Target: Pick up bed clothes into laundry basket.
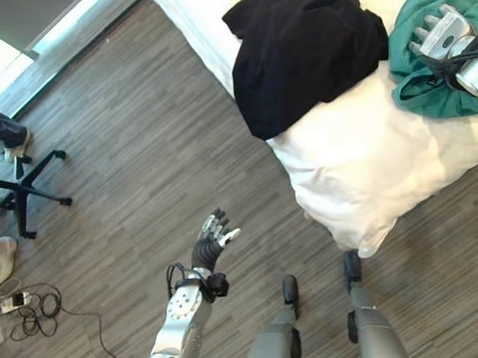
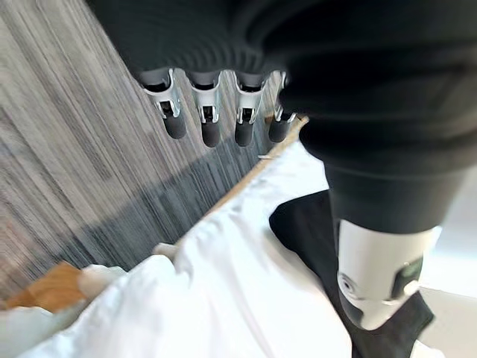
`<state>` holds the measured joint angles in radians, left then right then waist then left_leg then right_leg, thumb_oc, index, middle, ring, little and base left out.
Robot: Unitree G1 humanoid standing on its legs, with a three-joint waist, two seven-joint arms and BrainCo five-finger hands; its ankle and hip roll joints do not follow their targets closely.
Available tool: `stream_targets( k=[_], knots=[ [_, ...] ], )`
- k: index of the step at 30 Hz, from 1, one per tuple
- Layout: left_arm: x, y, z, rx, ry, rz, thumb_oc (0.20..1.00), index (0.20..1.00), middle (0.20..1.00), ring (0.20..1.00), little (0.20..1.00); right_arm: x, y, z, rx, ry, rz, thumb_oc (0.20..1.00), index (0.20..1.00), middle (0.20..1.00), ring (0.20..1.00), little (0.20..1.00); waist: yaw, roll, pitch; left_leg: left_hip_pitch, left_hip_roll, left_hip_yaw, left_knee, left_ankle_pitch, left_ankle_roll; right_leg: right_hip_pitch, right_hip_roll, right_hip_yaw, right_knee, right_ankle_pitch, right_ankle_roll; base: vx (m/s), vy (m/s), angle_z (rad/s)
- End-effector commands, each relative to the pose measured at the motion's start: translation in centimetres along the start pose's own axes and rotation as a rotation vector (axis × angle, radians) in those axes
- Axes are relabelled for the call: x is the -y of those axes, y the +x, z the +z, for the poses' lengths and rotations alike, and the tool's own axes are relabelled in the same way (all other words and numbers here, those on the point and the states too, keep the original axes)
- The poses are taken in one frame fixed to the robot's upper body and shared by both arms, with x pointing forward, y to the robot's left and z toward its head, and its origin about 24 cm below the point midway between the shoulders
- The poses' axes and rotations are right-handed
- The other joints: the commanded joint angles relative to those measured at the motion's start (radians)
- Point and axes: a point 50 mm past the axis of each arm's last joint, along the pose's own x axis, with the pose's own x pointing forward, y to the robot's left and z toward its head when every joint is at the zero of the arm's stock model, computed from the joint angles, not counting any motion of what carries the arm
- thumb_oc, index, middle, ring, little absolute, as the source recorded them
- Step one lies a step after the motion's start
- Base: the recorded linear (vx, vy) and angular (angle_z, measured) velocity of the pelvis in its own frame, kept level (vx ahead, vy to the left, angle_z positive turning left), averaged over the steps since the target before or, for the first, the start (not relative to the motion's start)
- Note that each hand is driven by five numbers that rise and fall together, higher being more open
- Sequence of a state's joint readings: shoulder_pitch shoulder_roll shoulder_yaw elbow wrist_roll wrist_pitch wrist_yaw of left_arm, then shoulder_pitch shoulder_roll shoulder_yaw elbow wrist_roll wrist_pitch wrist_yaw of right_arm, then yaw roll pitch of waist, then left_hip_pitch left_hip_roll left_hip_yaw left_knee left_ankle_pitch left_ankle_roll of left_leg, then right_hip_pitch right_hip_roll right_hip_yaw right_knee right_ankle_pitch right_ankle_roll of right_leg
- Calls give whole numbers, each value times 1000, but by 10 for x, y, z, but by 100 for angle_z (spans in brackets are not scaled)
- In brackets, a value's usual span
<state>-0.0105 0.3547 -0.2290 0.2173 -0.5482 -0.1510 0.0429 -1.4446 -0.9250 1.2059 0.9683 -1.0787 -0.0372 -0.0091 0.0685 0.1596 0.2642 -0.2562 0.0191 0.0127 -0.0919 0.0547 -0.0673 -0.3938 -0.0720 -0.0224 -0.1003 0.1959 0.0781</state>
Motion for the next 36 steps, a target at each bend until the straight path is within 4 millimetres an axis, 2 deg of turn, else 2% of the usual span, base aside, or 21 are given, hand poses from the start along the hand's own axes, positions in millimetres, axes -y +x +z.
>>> stream_targets(
  k=[1,3,5,10,12,13,14,15,16,19,21,22,24,26,27,28,32,33,34,35,36],
  knots=[
    [8,12,26,132,-53,-15,1000,1000,1000,1000,1000,-16,-4,-13,-61,20,43,200,200,200,200,200,-2,0,40,-17,3,38,5,67,-62,79,-53,-22,13,-103,67,30,16,1],
    [7,12,26,136,-57,-5,1000,1000,1000,1000,1000,-19,-6,-6,-39,27,40,200,200,200,200,200,-6,2,41,-15,3,40,5,66,-61,81,-55,-21,13,-102,68,0,0,0],
    [6,14,28,152,-71,26,1000,1000,1000,1000,1000,-21,-13,15,41,54,-1,200,200,200,200,200,-24,9,50,-12,-3,46,5,63,-60,77,-58,-11,13,-101,68,18,33,-2],
    [9,14,26,156,-101,45,1000,1000,1000,1000,1000,-54,-27,46,108,195,60,200,200,200,200,200,-52,31,73,-16,-12,51,5,63,-59,71,-69,-9,13,-98,70,1,5,-1],
    [11,14,24,155,-103,41,1000,1000,1000,1000,1000,-82,-36,63,110,284,136,200,200,200,200,200,-55,40,79,-16,-16,50,5,62,-57,71,-74,-10,13,-98,71,0,0,0],
    [13,15,23,150,-100,32,1000,1000,1000,1000,1000,-103,-39,63,68,311,217,200,200,200,200,200,-48,47,79,-16,-20,46,5,64,-57,73,-77,-13,13,-99,71,0,0,0],
    [14,15,22,148,-106,34,1000,1000,1000,1000,1000,-127,-49,77,66,332,303,200,200,200,200,200,-48,54,81,-15,-22,43,5,66,-56,76,-79,-14,13,-99,71,0,0,0],
    [14,14,22,146,-102,34,1000,1000,1000,1000,1000,-129,-49,79,67,336,303,200,200,200,200,200,-46,52,78,-14,-22,43,5,65,-56,76,-79,-14,13,-100,71,0,0,0],
    [13,14,22,152,-106,42,1000,1000,1000,1000,1000,-159,-70,102,63,414,399,200,200,200,200,200,-53,62,85,-10,-25,41,5,67,-55,82,-83,-15,13,-98,72,10,10,4],
    [8,14,25,168,-106,75,1000,1000,1000,1000,1000,-185,-94,112,-13,584,454,200,200,200,200,200,-70,68,91,-3,-27,41,5,65,-53,90,-83,-17,13,-100,73,10,14,8],
    [5,13,26,175,-107,90,1000,1000,1000,1000,1000,-194,-103,108,-61,642,465,200,200,200,200,200,-76,68,93,0,-28,42,5,64,-52,94,-83,-17,13,-101,73,11,13,5],
    [-1,10,26,180,-110,124,1000,1000,1000,1000,1000,-214,-125,99,-234,873,476,200,200,200,200,200,-98,63,98,13,-29,44,5,58,-49,102,-82,-14,13,-102,73,12,11,4],
    [-5,8,24,175,-116,140,1000,1000,1000,1000,1000,-227,-138,87,-393,1046,464,200,200,200,200,200,-111,61,96,18,-28,46,5,54,-46,106,-82,-12,13,-103,73,8,8,10],
    [-9,5,23,172,-117,147,1000,1000,1000,1000,1000,-233,-149,73,-525,1194,406,200,200,200,200,200,-125,55,94,27,-28,50,5,48,-43,112,-81,-8,13,-104,72,1,1,2],
    [-9,5,23,172,-116,147,1000,1000,1000,1000,1000,-233,-149,73,-526,1194,406,200,200,200,200,200,-124,55,94,27,-28,50,5,48,-43,112,-81,-8,13,-104,72,0,0,0],
    [-11,3,22,164,-123,151,1000,1000,1000,1000,1000,-234,-154,56,-686,1392,284,200,200,200,200,200,-139,49,93,39,-27,52,5,39,-39,121,-79,-5,13,-106,72,0,0,0],
    [-12,-2,19,149,-131,153,1000,1000,1000,1000,1000,-218,-156,31,-928,1822,-133,200,200,200,200,200,-165,37,77,65,-23,61,5,21,-30,137,-77,5,13,-107,72,1,1,-5],
    [-12,-2,19,149,-130,152,1000,1000,1000,1000,1000,-218,-156,31,-929,1822,-133,200,200,200,200,200,-163,37,76,64,-23,62,5,22,-30,136,-77,6,13,-107,72,31,-6,-33],
    [-13,-5,15,132,-129,157,1000,1000,1000,1000,1000,-202,-154,17,-933,1955,-333,200,200,200,200,200,-173,33,60,86,-20,62,5,8,-27,155,-76,6,13,-117,71,16,-7,-31],
    [-13,-5,16,132,-128,155,1000,1000,1000,1000,1000,-202,-155,18,-936,1956,-333,200,200,200,200,200,-172,32,61,84,-20,61,5,13,-27,153,-76,6,13,-112,70,32,-2,-34],
    [-14,-6,14,125,-129,158,1000,1000,1000,1000,1000,-188,-153,13,-887,2030,-463,200,200,200,200,200,-178,28,44,97,-19,63,5,8,-24,164,-76,6,13,-113,68,-3,4,-17]
  ],
)
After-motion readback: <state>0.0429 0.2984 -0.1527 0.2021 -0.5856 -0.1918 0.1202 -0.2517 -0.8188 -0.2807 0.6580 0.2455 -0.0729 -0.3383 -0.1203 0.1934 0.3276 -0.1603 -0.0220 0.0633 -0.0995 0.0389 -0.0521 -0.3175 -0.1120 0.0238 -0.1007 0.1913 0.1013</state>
